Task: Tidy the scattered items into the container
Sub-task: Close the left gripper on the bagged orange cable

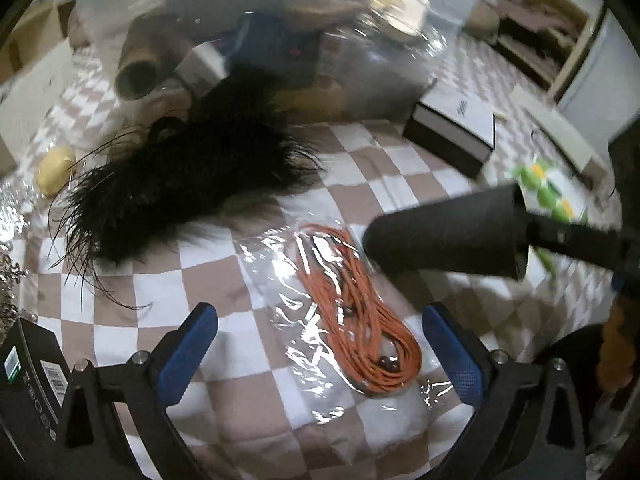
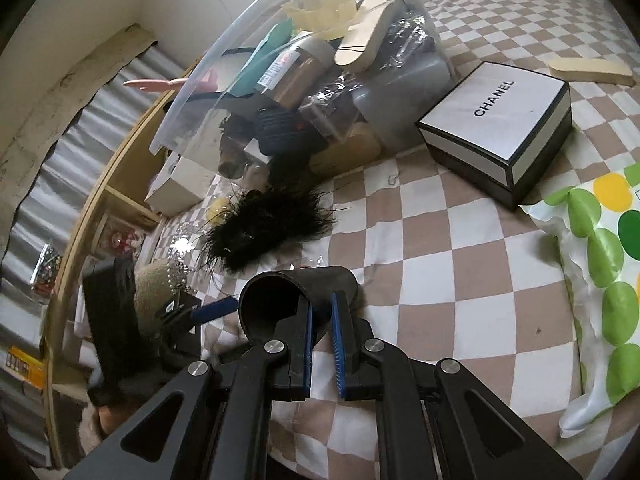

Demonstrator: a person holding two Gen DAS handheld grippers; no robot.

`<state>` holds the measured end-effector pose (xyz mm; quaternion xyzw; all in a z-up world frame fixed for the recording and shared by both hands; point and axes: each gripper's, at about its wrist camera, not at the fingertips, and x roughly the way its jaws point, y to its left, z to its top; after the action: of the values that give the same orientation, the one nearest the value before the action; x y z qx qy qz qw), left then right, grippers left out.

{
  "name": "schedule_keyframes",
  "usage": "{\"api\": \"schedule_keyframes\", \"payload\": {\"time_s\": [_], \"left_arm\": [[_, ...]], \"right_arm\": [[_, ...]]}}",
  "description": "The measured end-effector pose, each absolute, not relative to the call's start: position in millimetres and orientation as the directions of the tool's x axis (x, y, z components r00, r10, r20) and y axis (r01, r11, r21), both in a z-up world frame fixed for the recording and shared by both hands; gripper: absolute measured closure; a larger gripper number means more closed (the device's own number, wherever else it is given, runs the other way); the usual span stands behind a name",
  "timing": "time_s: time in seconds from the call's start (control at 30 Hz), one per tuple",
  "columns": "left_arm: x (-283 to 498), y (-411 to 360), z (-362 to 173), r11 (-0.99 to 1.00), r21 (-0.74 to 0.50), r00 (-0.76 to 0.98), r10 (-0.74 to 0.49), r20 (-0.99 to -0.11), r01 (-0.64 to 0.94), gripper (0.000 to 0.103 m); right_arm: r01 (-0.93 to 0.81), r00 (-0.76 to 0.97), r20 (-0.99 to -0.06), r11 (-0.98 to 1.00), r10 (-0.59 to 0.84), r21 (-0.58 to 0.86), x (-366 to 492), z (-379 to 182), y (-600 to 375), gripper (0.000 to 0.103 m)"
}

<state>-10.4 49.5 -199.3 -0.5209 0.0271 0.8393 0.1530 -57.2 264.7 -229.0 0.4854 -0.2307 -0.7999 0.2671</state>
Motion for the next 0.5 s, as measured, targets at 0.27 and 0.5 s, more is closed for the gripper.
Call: {"api": "schedule_keyframes", "payload": {"time_s": [0.27,0.5], "left_arm": [[-11,86,-226,-0.951,0.039,-0.386,0.087,-0.918,-0.307,0.000],[-10,45,-221,-0.968,0.107,-0.414,-0.003,-0.910,-0.228,0.000]], "right_arm": [[0.199,-0.388,-0.663,-0.760,-0.641,0.619,-59,-231,267,0.094],[0.193,-0.390,-0.671,-0.768,-0.631,0.611,-58,-233,268,0.094]]}}
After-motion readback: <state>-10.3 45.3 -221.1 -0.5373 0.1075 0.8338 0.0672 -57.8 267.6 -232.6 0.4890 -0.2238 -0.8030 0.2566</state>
